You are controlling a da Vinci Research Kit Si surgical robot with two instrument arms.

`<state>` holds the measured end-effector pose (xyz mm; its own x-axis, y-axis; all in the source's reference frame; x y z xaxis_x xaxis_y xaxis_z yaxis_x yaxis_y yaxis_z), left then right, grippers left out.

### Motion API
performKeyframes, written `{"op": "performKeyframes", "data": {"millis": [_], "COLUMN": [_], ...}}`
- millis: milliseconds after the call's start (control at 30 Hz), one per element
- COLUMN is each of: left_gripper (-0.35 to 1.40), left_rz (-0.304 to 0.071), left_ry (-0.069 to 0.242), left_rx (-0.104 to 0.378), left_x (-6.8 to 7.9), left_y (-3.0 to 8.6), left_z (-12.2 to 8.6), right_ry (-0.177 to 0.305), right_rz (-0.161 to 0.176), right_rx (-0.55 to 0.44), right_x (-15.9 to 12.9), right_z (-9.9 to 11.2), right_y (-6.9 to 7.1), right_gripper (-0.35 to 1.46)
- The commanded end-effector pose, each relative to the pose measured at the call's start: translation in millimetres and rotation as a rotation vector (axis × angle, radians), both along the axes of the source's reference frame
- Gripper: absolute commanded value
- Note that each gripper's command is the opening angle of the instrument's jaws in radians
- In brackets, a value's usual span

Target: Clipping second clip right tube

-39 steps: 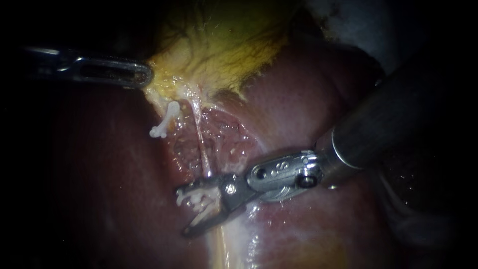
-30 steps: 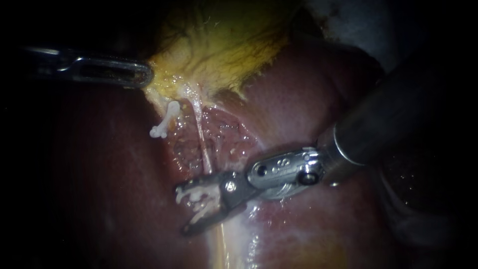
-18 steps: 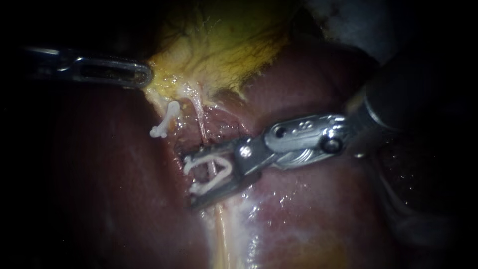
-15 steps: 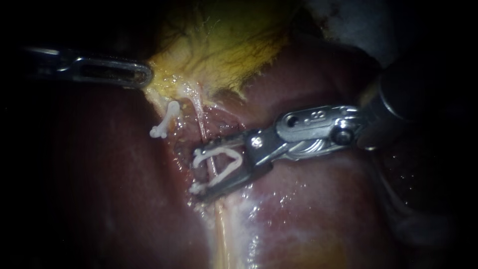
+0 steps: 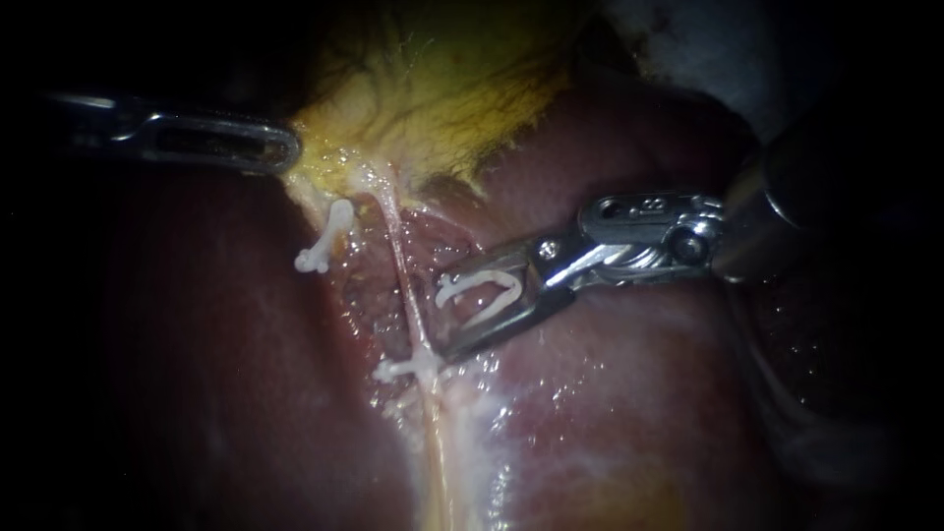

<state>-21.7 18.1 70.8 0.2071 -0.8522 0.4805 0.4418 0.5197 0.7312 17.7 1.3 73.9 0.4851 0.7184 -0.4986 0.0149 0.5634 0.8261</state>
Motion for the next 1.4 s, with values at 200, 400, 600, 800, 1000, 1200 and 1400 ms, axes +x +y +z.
{"op": "performKeyframes", "data": {"millis": [200,400,600,800,1000,1200,1400], "left_gripper": [-0.35,-0.35,-0.35,-0.35,-0.35,-0.35,-0.35], "left_rz": [0.000,0.000,0.000,0.000,0.000,0.000,0.000], "left_ry": [0.000,0.000,0.000,0.000,0.000,0.000,0.000], "left_rx": [0.000,0.000,0.000,0.000,0.000,0.000,0.000], "left_x": [0.0,0.0,-0.1,-0.1,-0.1,-0.1,-0.1], "left_y": [0.0,0.0,0.0,0.0,0.0,0.0,0.0], "left_z": [0.0,0.0,0.0,0.0,0.0,0.0,0.0], "right_ry": [0.057,0.118,0.201,0.312,0.306,0.312,0.310], "right_rz": [0.087,0.141,0.162,0.202,0.215,0.196,0.210], "right_rx": [0.148,0.266,0.326,0.384,0.398,0.410,0.423], "right_x": [1.0,2.4,3.3,3.7,3.8,4.4,5.0], "right_z": [1.9,3.3,4.3,3.5,2.3,0.5,-1.6], "right_y": [-0.3,-1.2,-2.4,-2.2,-2.4,-3.0,-2.9], "right_gripper": [0.51,0.51,0.51,0.50,0.48,0.47,0.46]}}
